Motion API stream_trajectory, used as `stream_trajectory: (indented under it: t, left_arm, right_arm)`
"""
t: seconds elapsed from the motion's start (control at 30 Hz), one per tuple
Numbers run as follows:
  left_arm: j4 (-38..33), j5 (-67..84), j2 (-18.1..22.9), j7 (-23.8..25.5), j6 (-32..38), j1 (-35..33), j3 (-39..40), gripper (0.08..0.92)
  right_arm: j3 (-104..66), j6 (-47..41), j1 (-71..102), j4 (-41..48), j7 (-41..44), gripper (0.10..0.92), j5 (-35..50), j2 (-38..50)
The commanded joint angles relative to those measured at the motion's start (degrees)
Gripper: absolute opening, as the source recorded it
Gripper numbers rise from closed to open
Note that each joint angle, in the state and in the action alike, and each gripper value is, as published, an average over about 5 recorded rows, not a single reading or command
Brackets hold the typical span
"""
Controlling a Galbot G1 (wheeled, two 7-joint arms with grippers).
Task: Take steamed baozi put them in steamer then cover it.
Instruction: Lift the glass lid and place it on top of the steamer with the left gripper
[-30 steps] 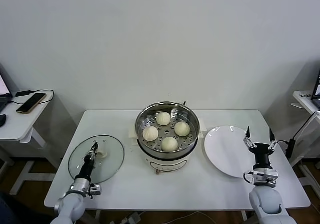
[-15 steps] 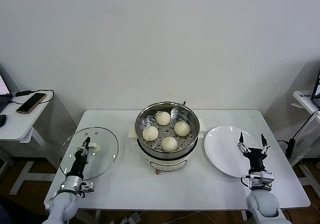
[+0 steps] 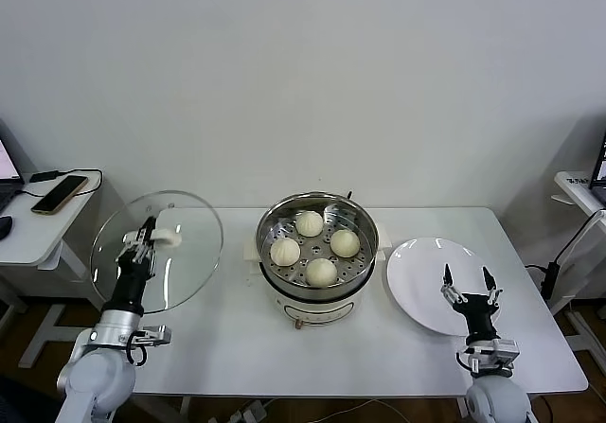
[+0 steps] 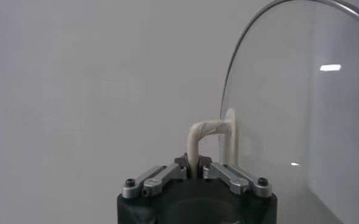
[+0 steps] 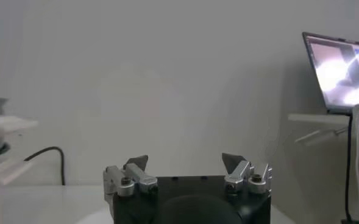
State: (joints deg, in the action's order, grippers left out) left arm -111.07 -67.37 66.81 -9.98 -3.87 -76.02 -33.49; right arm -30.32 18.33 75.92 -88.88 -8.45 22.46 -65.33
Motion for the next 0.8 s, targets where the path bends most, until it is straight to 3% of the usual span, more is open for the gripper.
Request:
stream_trajectory:
  t: [0.03, 0.2, 0.4, 0.63, 0.8]
  left_arm:
    - [-23.2, 0.1, -0.7, 15.3, -15.3, 4.0, 16.6, 0.191]
    - [-19.6, -3.5, 2.3, 19.4, -19.8, 11.2, 30.0, 0.191]
    - [-11.9, -7.9, 6.7, 23.6, -22.8, 18.4, 39.9, 0.191]
    - [-0.2, -15.3, 12.3, 28.2, -23.9, 25.1, 43.4, 0.191]
    - [4.4, -18.1, 14.6, 29.5, -24.3, 27.8, 43.4, 0.191]
  right_arm:
    - [0.1, -0.7, 2.6, -1.3, 2.2, 0.823, 1.2, -0.4]
    - [0.0, -0.7, 2.9, -1.2, 2.5, 0.823, 1.1, -0.7]
    - [-0.7, -0.6, 2.8, -1.1, 2.4, 0.823, 1.0, -1.0]
    - [-1.2, -0.4, 2.5, -0.6, 2.3, 0.823, 0.8, -2.0]
    - [-1.2, -0.1, 2.1, -0.1, 2.3, 0.823, 0.4, -2.8]
